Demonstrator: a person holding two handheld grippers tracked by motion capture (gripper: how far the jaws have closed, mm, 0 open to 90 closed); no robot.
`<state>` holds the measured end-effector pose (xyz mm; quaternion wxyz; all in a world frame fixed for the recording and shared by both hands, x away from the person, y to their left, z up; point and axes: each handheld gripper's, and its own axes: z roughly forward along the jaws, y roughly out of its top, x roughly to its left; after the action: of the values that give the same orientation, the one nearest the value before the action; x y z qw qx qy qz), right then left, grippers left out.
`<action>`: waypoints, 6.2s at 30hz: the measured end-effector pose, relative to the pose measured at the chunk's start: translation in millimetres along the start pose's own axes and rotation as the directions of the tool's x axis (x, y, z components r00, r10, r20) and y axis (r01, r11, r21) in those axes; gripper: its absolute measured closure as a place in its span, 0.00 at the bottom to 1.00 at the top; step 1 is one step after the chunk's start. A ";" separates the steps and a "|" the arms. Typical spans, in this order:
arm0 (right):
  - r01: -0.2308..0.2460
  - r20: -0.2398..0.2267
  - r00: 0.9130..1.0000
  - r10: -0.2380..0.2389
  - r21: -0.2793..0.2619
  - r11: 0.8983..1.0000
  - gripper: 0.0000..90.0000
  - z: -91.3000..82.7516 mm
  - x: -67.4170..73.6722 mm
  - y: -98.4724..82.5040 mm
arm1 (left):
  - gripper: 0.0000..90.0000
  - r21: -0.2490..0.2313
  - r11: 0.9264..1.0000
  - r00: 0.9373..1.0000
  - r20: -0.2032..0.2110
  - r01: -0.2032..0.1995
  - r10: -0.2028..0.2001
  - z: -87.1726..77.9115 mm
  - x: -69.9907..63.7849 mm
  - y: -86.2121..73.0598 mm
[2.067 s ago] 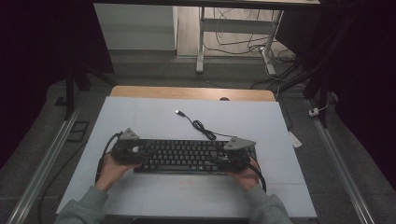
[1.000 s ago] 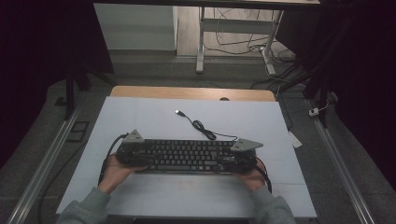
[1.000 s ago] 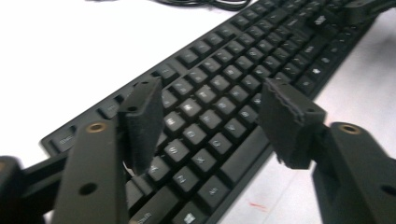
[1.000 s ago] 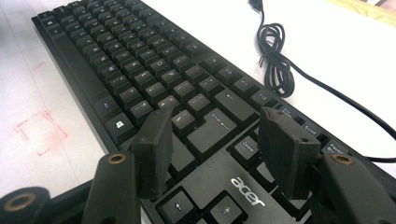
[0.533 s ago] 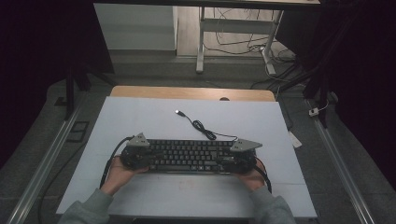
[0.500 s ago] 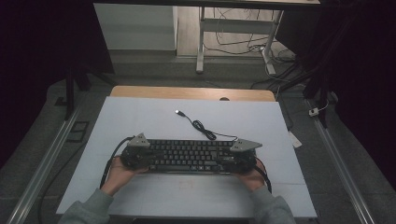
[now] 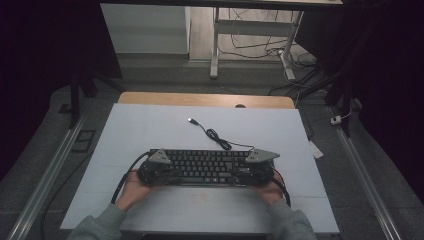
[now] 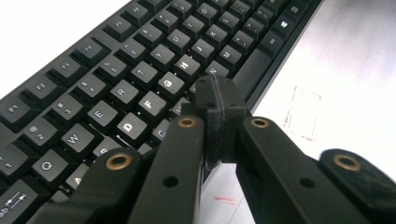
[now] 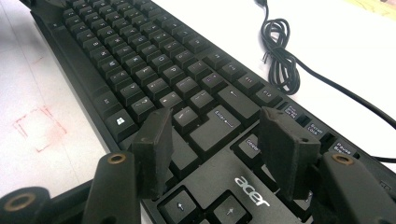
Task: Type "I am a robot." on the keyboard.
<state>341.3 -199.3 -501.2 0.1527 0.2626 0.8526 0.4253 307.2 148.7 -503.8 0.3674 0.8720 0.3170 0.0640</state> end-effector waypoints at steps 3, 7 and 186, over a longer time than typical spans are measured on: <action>0.000 0.000 1.000 0.000 -0.001 1.000 0.50 0.4 0.2 -0.1 | 0.99 0.011 1.000 1.000 0.001 -0.006 0.006 3.8 -1.7 -0.2; 0.001 -0.002 1.000 -0.001 -0.001 1.000 0.50 0.8 0.3 -0.2 | 0.99 0.022 1.000 1.000 0.003 -0.010 0.010 7.4 -2.5 -0.6; 0.013 0.008 1.000 -0.013 0.019 1.000 0.49 1.7 -0.2 -0.4 | 0.48 -0.174 0.967 0.965 -0.149 0.188 -0.215 -36.2 42.1 -19.6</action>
<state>342.2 -198.6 -502.5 0.1565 0.2601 0.8576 0.4153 318.1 206.0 -496.1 0.4122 0.7947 0.4280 0.1240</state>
